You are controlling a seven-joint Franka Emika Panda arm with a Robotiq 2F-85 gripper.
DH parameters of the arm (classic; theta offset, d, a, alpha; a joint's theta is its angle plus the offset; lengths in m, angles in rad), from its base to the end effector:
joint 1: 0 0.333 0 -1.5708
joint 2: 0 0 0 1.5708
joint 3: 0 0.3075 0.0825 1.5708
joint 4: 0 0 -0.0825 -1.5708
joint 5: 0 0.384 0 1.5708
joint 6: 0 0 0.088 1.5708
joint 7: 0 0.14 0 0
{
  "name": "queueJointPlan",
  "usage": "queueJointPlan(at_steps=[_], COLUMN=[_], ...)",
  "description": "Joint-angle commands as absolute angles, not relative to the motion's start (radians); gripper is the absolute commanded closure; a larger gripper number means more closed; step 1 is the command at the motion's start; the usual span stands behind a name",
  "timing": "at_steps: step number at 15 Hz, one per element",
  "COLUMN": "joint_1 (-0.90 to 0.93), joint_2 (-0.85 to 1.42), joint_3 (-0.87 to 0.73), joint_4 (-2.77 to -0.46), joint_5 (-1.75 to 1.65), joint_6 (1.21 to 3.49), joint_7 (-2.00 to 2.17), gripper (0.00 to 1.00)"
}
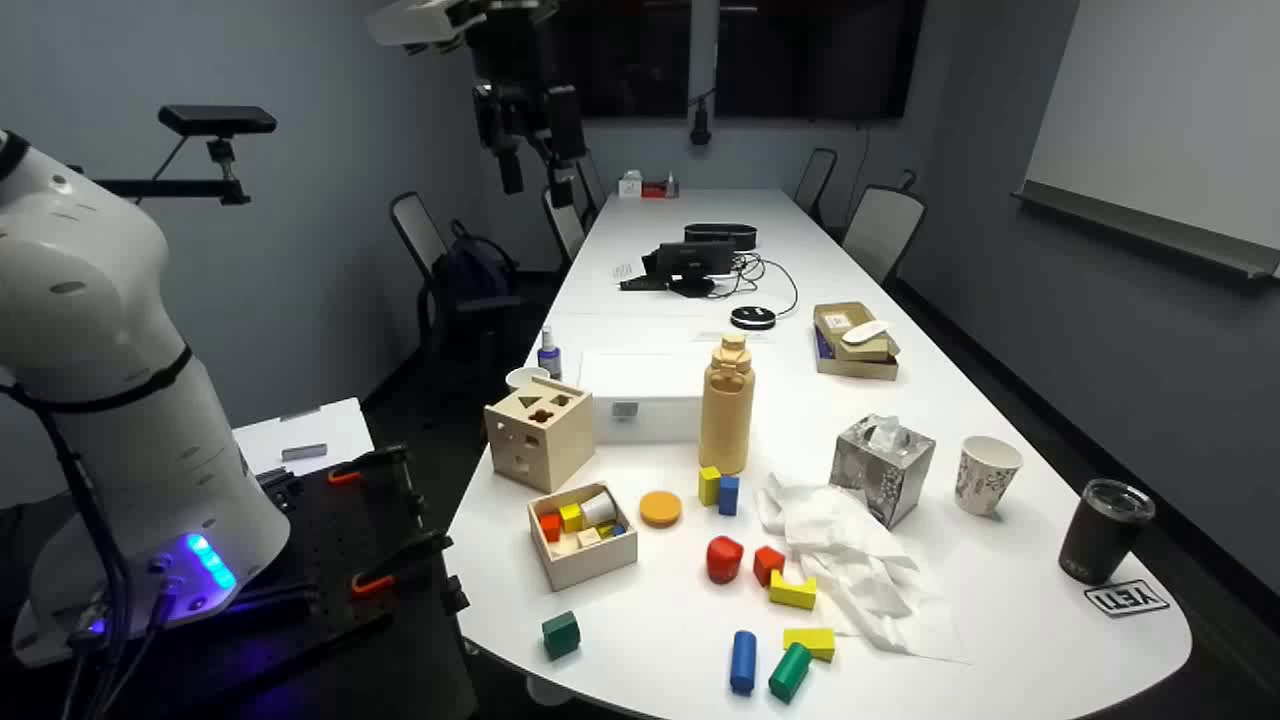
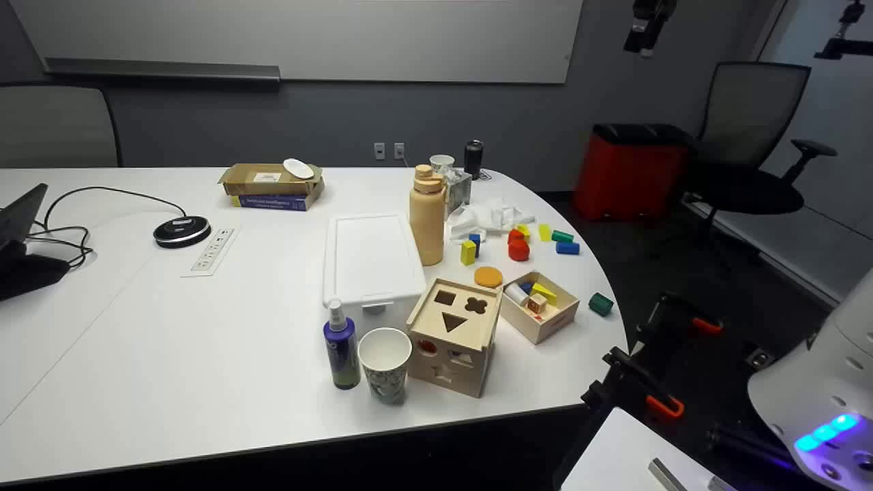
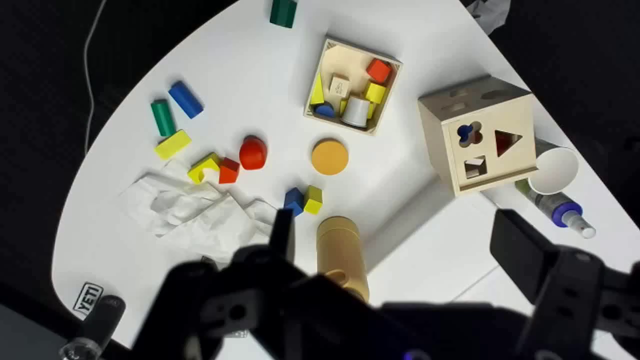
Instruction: Put the red plushie inside the small crate
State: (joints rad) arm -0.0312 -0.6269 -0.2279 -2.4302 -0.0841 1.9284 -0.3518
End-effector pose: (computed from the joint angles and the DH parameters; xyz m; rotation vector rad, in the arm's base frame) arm 0.3706 -0.1115 0.4874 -3.1082 -0.2373 -0.1938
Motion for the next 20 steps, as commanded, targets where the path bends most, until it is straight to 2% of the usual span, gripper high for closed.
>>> queueJointPlan(at_steps=[1,5,12,20], joint_1=[-0.042,-0.048,-0.061,-0.203], joint_2=[-0.625,-0.481,-0.029,0.524], joint_3=[-0.219,-0.225,-0.272,-0.182], joint_4=[-2.428,-2.385,-2.267,-1.945], joint_5=[-0.078,-0.068,0.060,0.133], joint_6=[1.926,2.057,2.408,2.444], joint_7=[-0.357,-0.301,-0.308,-0.252], gripper=[0.00,0.00,0.00,0.00])
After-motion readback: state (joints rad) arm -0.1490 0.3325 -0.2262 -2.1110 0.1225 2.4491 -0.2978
